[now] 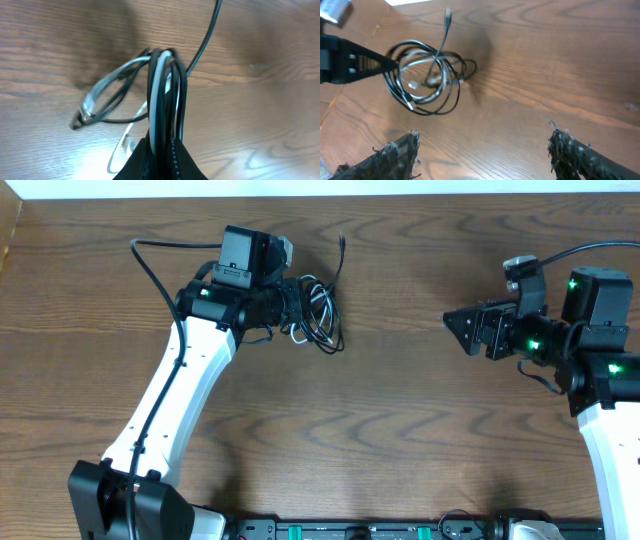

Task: Untangle cables
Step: 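Lower the left gripper onto the cable bundle and grasp the loops, then lift the grasped cables with the left gripper, bring right gripper closer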

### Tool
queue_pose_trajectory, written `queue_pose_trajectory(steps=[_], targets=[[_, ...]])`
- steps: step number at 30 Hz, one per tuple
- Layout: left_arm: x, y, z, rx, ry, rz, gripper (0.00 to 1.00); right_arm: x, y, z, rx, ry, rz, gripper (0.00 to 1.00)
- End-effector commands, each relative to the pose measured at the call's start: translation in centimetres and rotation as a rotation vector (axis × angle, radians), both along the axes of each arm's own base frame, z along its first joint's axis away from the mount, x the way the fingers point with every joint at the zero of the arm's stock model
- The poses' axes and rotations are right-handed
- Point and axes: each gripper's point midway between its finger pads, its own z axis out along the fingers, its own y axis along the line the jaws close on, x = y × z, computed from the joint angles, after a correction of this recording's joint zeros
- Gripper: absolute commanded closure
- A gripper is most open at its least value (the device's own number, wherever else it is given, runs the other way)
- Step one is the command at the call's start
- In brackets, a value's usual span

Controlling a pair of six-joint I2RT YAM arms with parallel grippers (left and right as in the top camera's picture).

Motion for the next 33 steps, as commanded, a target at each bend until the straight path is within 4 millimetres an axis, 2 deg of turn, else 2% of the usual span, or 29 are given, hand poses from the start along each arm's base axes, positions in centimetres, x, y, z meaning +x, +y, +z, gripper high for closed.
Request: queue_pose_trajectory(steps=[1,6,9,15,20,23,29,33], targets=[[-0.8,-1.6,1.7,-0.136,0.039,-0.006,0.93,0.0,2.0,1.5,0.084,-0.006,0.041,0.20],[-1.9,-3.5,2.8,-0.260,0.078,-0.070,0.93,0.2,4.8,2.2,0.110,-0.032,0.100,0.22],[-2.2,-4.7,3.9,-0.336,0.085,-0.110,0.93,0.5,5.9,2.0,0.107,-0.022,0.093,0.23],[-2.4,-6.5,6.4,-0.491,0.095,-0.161,0.93,1.4,6.8,1.0,0.109,0.013,0.062,0.24],[-2.3,-7.9,9.3,-0.630,0.076,-0.221,0.93,2.0,7.0,0.4,0.122,0.034,0.054,0.25],[-2.1,-8.3,10.7,-0.670,0.033,-0.262,0.93,2.5,7.1,0.8,0.142,0.025,0.042,0.26],[-2.0,-8.3,10.6,-0.651,0.001,-0.278,0.93,3.3,7.2,1.9,0.192,0.009,0.009,0.32],[-2.0,-8.3,10.7,-0.635,-0.039,-0.309,0.93,3.8,6.9,1.7,0.224,0.051,-0.070,0.37]])
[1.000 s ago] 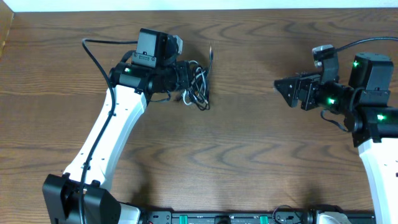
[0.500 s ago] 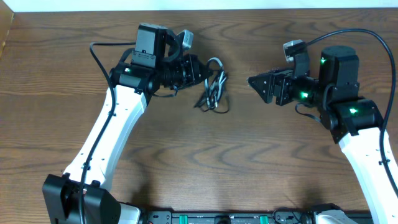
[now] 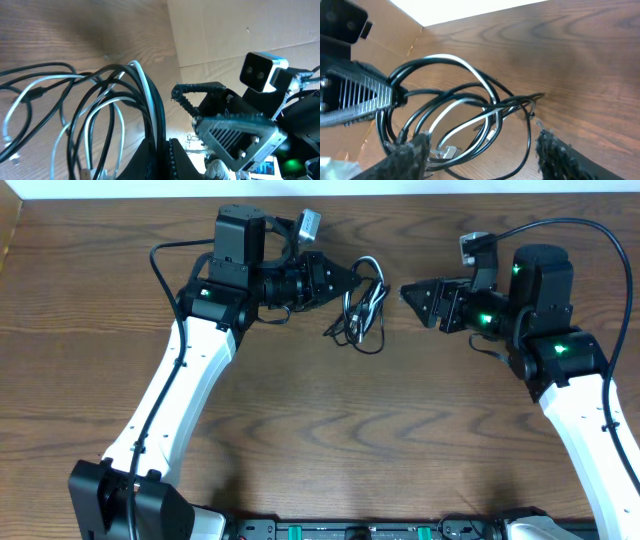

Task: Untangle cables
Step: 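Lift the grasped cables with the left gripper, bring right gripper closer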

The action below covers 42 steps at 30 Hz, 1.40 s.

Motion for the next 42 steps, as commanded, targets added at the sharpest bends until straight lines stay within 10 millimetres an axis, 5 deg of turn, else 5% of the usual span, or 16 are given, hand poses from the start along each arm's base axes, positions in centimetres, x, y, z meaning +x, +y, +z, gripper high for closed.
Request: queue_pose_trajectory(steps=[1,12,18,22,26,29,42], targets=[[-0.5,0.0,1.4,-0.020,-0.067,-0.041,0.93,0.5,0.1,0.5,0.049,0.055,-0.080,0.39],[-0.4,-0.1,1.7,-0.028,-0.079,-0.042,0.93,1.4,3.5,-1.4,0.109,0.142,-0.053,0.45],[0.3,0.0,2.7,-0.052,-0.111,-0.025,0.93,1.6,3.5,-2.2,0.102,0.160,-0.056,0.46],[1.6,0.1,7.9,-0.203,-0.237,-0.022,0.93,1.8,3.1,-2.7,0.084,0.170,-0.080,0.45],[0.4,0.1,14.0,-0.347,-0.430,-0.106,0.93,1.7,3.0,-2.8,0.079,0.172,-0.082,0.45],[-1.0,0.2,15.9,-0.388,-0.516,-0.167,0.93,1.8,3.1,-2.7,0.061,0.142,-0.062,0.45],[-1.1,0.0,14.6,-0.369,-0.441,-0.184,0.93,1.9,3.6,-1.7,0.045,0.055,0.005,0.43]])
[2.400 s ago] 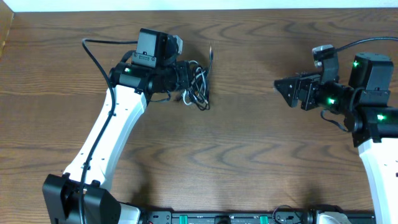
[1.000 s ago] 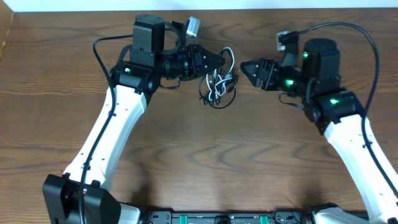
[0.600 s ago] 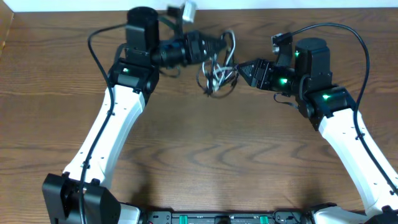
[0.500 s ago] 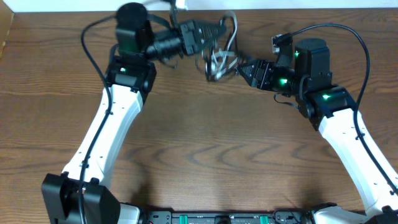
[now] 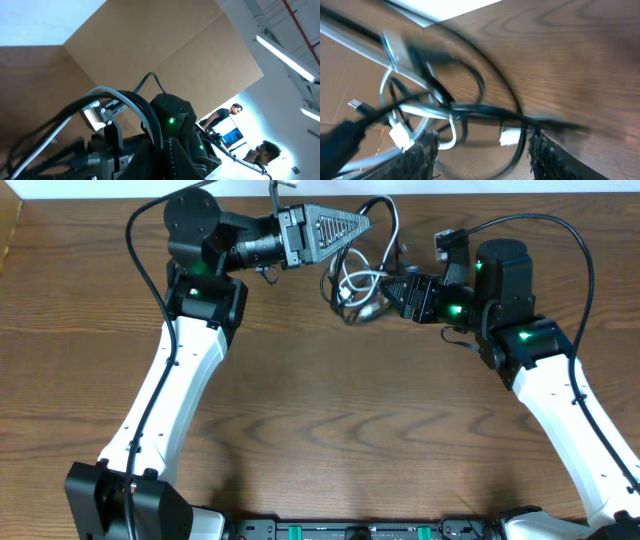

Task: Untangle cables
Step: 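Lift the grasped cables with the left gripper, bring right gripper closer, then grasp the white cable with the right gripper near the left gripper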

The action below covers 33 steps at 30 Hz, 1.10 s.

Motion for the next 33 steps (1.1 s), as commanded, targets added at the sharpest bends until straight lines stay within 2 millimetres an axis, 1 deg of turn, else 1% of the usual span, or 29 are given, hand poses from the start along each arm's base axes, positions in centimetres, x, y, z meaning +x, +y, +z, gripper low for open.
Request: queue_pose_trajectory(steps=[1,4,6,10,11,12,14,16,17,19,22,25,28,33], targets=[[-0.6,0.1,0.7,0.007,-0.039,-0.007,0.93,0.2,0.2,0.5,-0.010,-0.026,0.017,0.43],[0.4,0.2,-0.7,0.036,0.000,0.038,0.93,0.3,-0.4,-0.2,-0.038,-0.007,-0.017,0.43],[1.5,0.3,-2.0,0.063,0.053,0.092,0.93,0.4,-0.8,-0.7,-0.058,0.009,-0.039,0.43],[4.2,1.4,-6.3,0.161,0.219,0.273,0.93,0.2,-1.3,-1.4,-0.082,0.036,-0.059,0.42],[4.8,1.8,-7.6,0.196,0.266,0.332,0.93,0.2,-1.4,-1.6,-0.088,0.041,-0.064,0.42],[5.2,2.1,-8.5,0.221,0.289,0.366,0.93,0.2,-1.4,-1.6,-0.093,0.042,-0.065,0.42],[5.9,3.3,-10.8,0.293,0.377,0.481,0.93,0.1,-1.5,-1.8,-0.100,0.043,-0.065,0.41],[6.0,4.5,-12.2,0.357,0.427,0.570,0.93,0.1,-1.5,-1.8,-0.103,0.039,-0.061,0.41],[5.9,4.9,-12.5,0.389,0.429,0.600,0.93,0.1,-1.5,-1.7,-0.103,0.039,-0.061,0.41],[5.5,5.4,-12.2,0.433,0.422,0.638,0.93,0.1,-1.4,-1.7,-0.103,0.038,-0.060,0.40],[4.9,5.8,-10.8,0.472,0.395,0.669,0.93,0.1,-1.2,-1.7,-0.102,0.033,-0.055,0.40],[4.2,5.6,-9.1,0.478,0.395,0.662,0.93,0.0,-0.8,-1.5,-0.098,0.024,-0.045,0.40],[3.6,5.1,-7.9,0.475,0.388,0.643,0.93,-0.1,0.0,-1.2,-0.092,0.007,-0.027,0.40],[2.7,4.1,-7.9,0.466,0.411,0.592,0.93,0.2,1.3,-0.9,-0.083,-0.027,-0.002,0.39]])
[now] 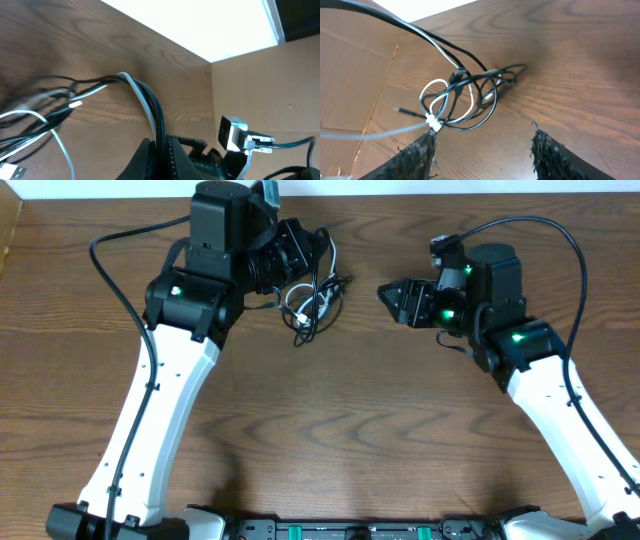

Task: Untangle cables
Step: 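Grasp the white cable with the right gripper near the left gripper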

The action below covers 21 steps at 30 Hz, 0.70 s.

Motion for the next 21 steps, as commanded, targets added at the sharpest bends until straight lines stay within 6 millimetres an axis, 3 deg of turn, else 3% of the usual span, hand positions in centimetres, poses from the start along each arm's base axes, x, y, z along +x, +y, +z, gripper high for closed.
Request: queue_pose_trajectory(steps=[1,15,21], targets=[[-0.8,-0.9,0.9,-0.008,-0.015,-0.035,0.93,0.6,1.3,-0.1,-0.004,-0.025,0.028,0.39],[-2.1,-2.5,1.3,-0.068,0.024,-0.101,0.93,5.0,6.8,-3.7,0.043,-0.134,0.097,0.37],[-2.9,-2.6,2.2,-0.090,0.013,-0.122,0.93,8.2,4.7,-8.3,0.009,-0.027,-0.148,0.38]])
